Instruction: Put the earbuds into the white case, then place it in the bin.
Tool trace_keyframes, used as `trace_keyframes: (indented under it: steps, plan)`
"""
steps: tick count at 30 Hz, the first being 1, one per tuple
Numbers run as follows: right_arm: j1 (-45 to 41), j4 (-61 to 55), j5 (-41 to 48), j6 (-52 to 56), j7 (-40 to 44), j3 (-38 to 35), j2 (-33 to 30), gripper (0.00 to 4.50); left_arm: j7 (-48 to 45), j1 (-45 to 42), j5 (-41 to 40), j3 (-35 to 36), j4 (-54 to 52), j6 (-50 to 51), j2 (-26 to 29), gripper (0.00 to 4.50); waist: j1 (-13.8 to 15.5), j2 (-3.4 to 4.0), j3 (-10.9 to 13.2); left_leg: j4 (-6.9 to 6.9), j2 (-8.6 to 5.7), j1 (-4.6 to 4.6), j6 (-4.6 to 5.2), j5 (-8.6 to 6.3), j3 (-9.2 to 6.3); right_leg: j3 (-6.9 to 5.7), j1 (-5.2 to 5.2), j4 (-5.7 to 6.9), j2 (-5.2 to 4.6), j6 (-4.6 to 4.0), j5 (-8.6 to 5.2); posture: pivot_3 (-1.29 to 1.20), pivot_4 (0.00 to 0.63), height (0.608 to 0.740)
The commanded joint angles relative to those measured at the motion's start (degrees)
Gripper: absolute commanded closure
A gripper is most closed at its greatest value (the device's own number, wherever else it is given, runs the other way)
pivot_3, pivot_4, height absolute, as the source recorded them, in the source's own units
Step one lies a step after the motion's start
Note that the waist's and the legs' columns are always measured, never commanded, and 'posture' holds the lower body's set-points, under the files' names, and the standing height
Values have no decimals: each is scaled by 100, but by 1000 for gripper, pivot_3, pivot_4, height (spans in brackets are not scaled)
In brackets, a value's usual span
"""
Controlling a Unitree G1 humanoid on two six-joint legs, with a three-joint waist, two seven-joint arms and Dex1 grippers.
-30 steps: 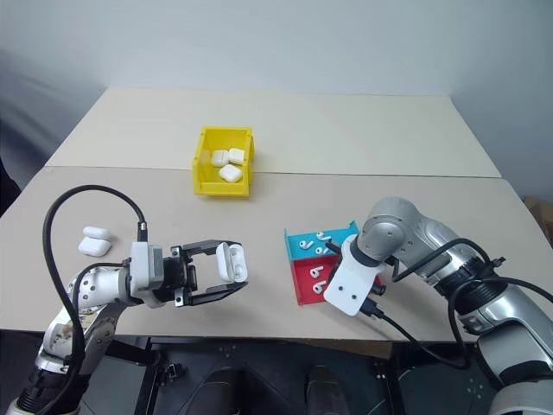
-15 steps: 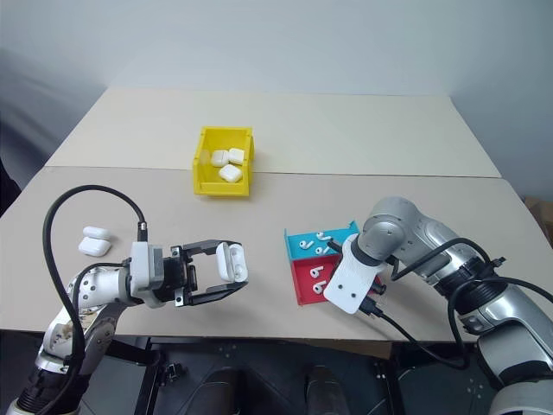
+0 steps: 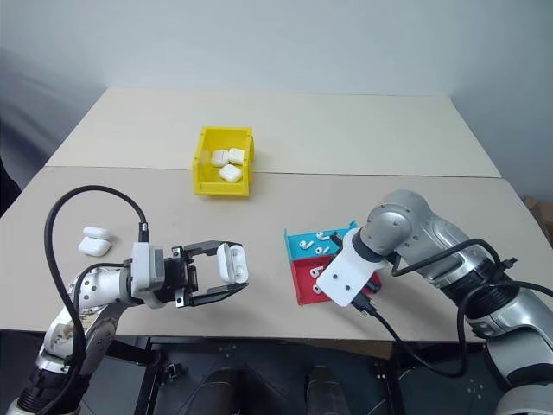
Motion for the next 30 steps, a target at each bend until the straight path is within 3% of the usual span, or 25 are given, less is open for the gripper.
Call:
trace_keyframes:
  steps: [1, 30]
  plan:
    - [-44, -199, 48, 312, 211, -204, -24, 2499, 7, -78, 9, -39, -123, -67, -11, 1700, 1, 0, 0, 0, 0, 0, 0, 0, 0, 0, 0, 0, 0, 0, 0, 0, 150, 740]
    - [96, 185, -818, 758, 220, 179, 106, 2499, 84, 9, 97, -55, -162, -96, -1, 1700, 0, 0, 0, 0, 0, -1, 0, 0, 0, 0, -1, 0, 0, 0, 0, 0, 150, 740]
